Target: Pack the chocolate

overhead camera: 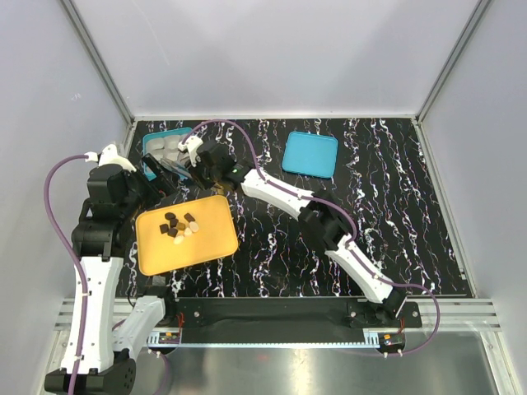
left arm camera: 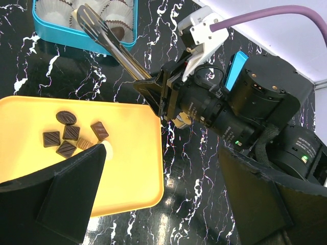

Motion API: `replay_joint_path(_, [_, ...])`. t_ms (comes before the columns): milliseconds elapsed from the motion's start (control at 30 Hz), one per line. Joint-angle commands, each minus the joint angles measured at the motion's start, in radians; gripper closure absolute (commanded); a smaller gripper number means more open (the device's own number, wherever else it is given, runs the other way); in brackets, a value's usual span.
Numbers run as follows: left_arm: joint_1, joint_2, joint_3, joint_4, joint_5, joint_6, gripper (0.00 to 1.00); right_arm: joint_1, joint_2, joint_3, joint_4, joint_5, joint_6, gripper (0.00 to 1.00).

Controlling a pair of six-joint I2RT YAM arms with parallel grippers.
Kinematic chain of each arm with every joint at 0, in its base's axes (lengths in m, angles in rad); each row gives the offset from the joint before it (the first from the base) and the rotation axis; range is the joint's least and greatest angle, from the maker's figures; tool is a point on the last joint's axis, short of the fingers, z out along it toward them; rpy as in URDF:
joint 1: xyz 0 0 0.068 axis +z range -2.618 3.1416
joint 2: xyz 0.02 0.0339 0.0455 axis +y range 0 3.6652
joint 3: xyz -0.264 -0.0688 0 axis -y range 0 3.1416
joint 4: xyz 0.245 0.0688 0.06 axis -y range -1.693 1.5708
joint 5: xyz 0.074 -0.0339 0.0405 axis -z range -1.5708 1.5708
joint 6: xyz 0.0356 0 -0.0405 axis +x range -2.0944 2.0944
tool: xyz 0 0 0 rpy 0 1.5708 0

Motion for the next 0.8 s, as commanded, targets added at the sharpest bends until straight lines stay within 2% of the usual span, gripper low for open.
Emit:
replay_joint_path(0, [0.005,-0.007,0.007,0.042,-0.014,0.015,0.01,-0.012,0.011,0.072,0.047,-0.018,0.006,0.73])
replay_joint_path(400, [0.005,-0.010,-0.002,0.049,-0.005,0.016,0.01,-0.024,0.019,0.066,0.023,0.010,-0.005,0.73])
replay_joint_path(767, [0.005,-0.010,-0.016,0.062,0.003,0.012,0.01,-0.024,-0.013,0.018,0.027,0.000,-0.011,0.66])
